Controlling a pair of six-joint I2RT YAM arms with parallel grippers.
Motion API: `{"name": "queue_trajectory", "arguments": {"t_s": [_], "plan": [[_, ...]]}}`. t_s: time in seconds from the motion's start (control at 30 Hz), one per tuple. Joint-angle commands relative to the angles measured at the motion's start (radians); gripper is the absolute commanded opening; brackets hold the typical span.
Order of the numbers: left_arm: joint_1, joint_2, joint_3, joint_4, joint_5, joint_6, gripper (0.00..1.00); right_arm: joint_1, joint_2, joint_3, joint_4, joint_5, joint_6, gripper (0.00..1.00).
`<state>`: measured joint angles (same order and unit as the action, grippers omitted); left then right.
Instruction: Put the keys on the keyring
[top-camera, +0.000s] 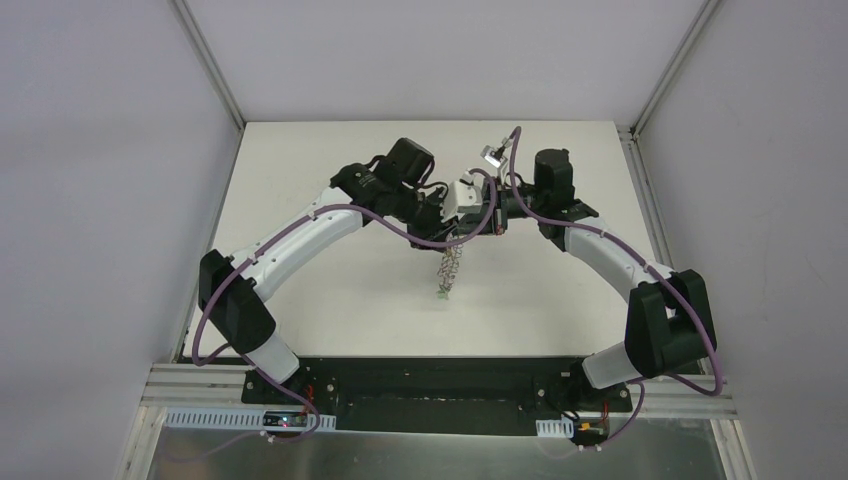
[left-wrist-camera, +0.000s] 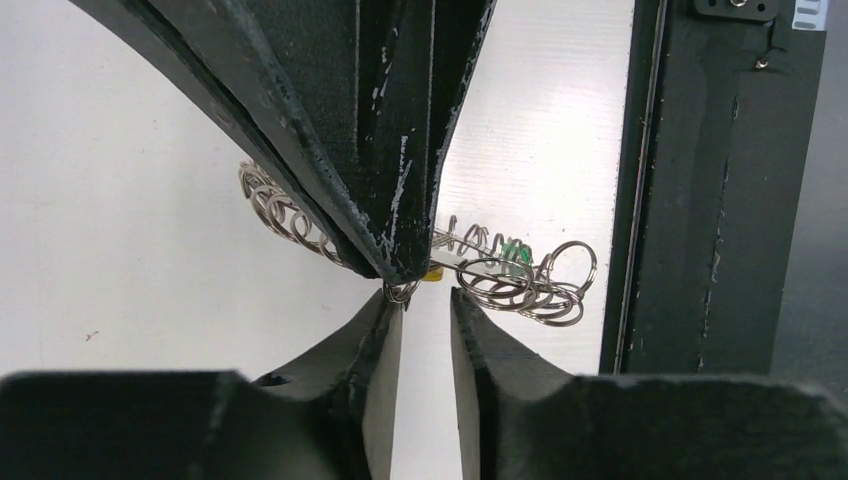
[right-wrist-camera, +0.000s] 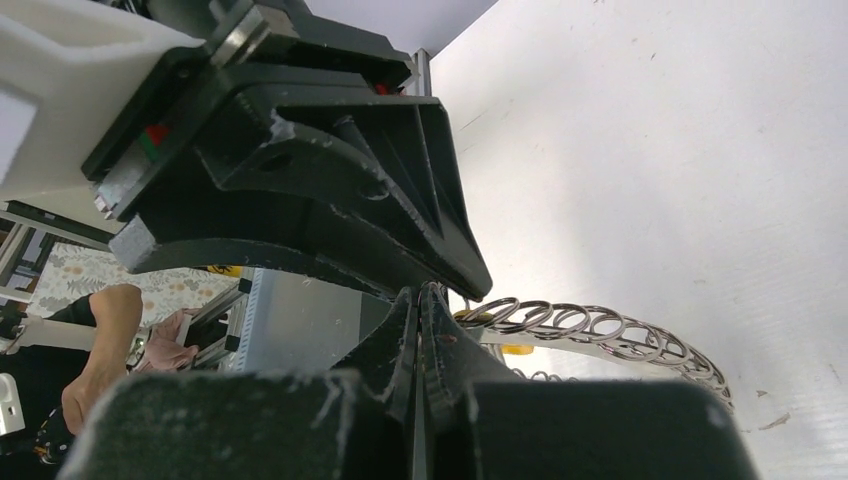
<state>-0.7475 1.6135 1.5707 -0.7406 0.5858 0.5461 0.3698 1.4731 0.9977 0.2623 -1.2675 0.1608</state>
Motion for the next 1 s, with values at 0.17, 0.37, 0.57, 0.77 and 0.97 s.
{"name": "queue_trajectory", "arguments": {"t_s": [0.17,0.37,0.57,0.77,0.97], "plan": [[0.03,-0.047,0.003,-0.012,0.057,-0.058,0.44,-0.012,-0.035,-0.028,0.071,-0.092,-0.065,0.0],[0.073,-0.022,0.043,-0.02,0.189,-0.108,0.45,-0.011,-0.04,-0.041,0.07,-0.123,-0.088,0.0],[0.087,0.033,0.076,-0.025,0.312,-0.168,0.4,-0.012,-0.049,-0.041,0.07,-0.128,-0.083,0.0],[0.103,0.064,0.072,0.0,0.394,-0.219,0.37,-0.012,-0.064,-0.045,0.069,-0.127,-0.081,0.0],[0.103,0.066,0.03,0.049,0.397,-0.244,0.36,-0.011,-0.065,-0.044,0.071,-0.129,-0.077,0.0]]}}
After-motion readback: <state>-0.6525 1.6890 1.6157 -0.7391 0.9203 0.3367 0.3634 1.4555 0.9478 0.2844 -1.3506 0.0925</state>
